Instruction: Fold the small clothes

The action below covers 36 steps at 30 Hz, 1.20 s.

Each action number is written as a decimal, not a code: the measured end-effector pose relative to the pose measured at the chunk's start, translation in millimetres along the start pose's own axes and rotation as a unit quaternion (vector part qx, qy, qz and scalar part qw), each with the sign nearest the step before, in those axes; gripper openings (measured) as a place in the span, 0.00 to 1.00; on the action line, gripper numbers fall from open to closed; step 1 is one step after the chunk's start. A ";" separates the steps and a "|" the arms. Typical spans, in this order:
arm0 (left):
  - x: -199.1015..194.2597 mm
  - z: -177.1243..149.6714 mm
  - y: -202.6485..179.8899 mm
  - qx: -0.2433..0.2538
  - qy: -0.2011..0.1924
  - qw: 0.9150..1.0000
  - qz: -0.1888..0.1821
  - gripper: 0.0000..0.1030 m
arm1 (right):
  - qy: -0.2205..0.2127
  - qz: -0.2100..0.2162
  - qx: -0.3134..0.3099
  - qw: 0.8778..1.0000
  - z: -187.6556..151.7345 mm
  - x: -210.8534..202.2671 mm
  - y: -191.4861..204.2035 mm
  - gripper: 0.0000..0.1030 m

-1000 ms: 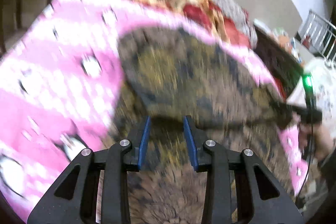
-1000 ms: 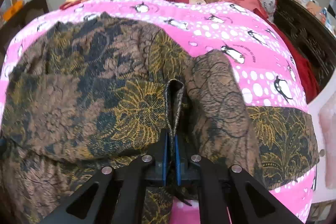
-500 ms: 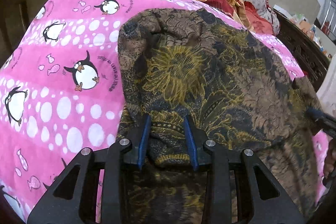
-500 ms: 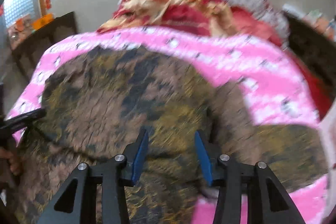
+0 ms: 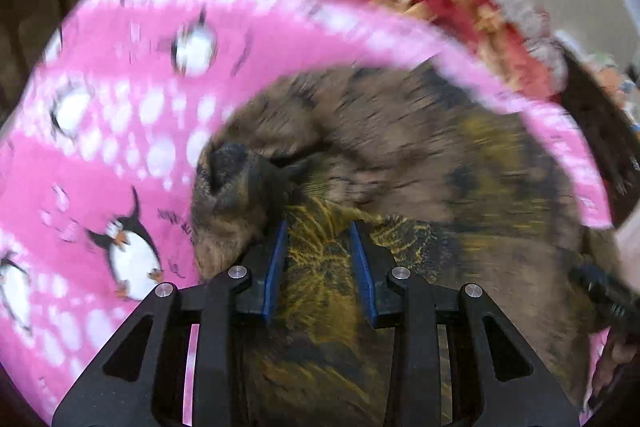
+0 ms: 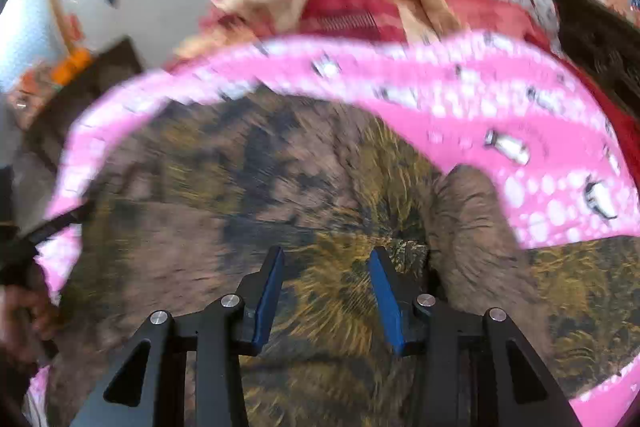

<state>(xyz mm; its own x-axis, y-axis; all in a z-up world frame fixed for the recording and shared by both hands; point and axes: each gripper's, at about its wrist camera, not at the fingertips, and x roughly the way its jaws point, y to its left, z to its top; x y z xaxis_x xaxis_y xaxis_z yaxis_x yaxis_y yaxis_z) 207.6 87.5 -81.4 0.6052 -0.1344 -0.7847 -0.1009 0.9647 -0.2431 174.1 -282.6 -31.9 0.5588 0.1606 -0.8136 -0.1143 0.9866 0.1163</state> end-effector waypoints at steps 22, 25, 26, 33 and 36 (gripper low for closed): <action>-47.8 -81.5 -21.7 0.059 -0.012 0.997 -0.043 0.31 | 0.011 -0.023 -0.031 0.999 -69.3 14.0 48.7 0.47; -58.7 -74.2 -22.0 0.050 -0.011 0.998 -0.036 0.31 | 0.033 -0.045 -0.025 0.998 -60.5 5.7 57.3 0.47; -63.0 -70.6 -23.2 0.047 -0.017 0.998 -0.030 0.31 | 0.039 -0.047 -0.014 0.998 -53.0 0.3 61.8 0.47; -38.2 -50.2 -35.4 0.024 0.022 0.998 -0.061 0.33 | 0.016 -0.056 -0.042 0.997 -36.6 2.0 102.3 0.68; -26.7 -56.8 -50.8 0.084 0.019 0.996 -0.025 0.34 | 0.024 -0.050 -0.034 0.998 -54.6 26.0 95.5 0.72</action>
<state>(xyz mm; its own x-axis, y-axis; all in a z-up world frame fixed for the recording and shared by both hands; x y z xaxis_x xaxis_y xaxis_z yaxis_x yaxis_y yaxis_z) 151.7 29.3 -80.5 0.5750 -0.1882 -0.7962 0.0631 0.9805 -0.1862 132.9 -185.7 -73.0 0.5303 0.0578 -0.8458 -0.1160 0.9932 -0.0048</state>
